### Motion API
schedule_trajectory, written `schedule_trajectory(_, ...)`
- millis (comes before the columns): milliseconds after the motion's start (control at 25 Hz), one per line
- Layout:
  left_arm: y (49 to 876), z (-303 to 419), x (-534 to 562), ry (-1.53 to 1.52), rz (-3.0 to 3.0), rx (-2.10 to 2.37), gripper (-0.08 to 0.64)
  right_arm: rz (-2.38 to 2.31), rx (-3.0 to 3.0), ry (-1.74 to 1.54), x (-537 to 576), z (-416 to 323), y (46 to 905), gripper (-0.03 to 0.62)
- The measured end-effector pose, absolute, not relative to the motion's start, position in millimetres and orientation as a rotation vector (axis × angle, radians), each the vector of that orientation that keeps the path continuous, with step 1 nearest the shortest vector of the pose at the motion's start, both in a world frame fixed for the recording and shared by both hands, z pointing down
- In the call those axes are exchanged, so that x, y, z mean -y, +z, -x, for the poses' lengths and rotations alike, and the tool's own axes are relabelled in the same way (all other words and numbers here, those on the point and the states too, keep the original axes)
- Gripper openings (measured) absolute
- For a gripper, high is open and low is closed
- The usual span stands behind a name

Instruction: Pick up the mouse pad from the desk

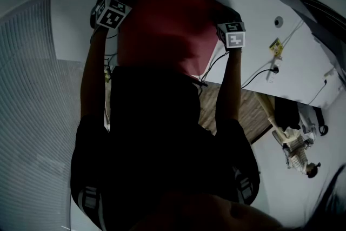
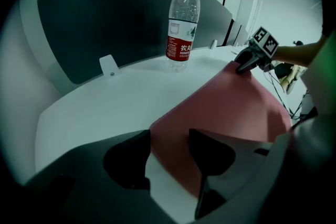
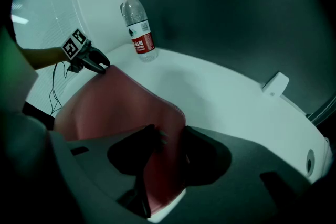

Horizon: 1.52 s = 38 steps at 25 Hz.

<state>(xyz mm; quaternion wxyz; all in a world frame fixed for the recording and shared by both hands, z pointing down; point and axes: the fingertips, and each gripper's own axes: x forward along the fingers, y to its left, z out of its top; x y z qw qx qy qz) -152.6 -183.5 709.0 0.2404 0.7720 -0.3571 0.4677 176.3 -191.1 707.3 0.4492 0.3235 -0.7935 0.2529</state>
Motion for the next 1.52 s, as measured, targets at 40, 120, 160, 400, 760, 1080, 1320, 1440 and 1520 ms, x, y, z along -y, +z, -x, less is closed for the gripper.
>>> schedule_trajectory(40, 709, 153, 184, 1.282, -2.110, 0.979, 0.224, -0.799, 1.963, 0.625, 191, -176, 707, 0.168)
schedule_trajectory(120, 707, 154, 186, 1.287, -2.108, 0.983, 0.224, -0.799, 1.963, 0.625, 190, -176, 707, 0.155)
schedule_trajectory(160, 707, 155, 187, 1.288, -2.108, 0.985, 0.229, -0.797, 1.964, 0.629, 189, -176, 707, 0.149)
schedule_trajectory(400, 712, 159, 186, 1.272, -2.091, 0.967, 0.244, -0.799, 2.008, 0.579, 180, -160, 702, 0.040)
schedule_trajectory(760, 714, 159, 183, 1.268, -2.095, 0.948, 0.252, -0.764, 2.063, 0.430, 172, -160, 690, 0.035)
schedule_trajectory(1080, 714, 161, 182, 1.260, -2.086, 0.944, 0.262, -0.709, 2.265, 0.266, 158, -144, 648, 0.035)
schedule_trajectory(1320, 714, 160, 182, 1.272, -2.093, 0.938, 0.264, -0.677, 2.330, 0.218, 146, -148, 638, 0.035)
schedule_trajectory(1440, 715, 159, 182, 1.284, -2.107, 0.931, 0.262, -0.653, 2.362, 0.211, 142, -146, 633, 0.035)
schedule_trajectory(1520, 714, 158, 184, 1.287, -2.119, 0.926, 0.262, -0.629, 2.379, 0.197, 138, -145, 628, 0.035)
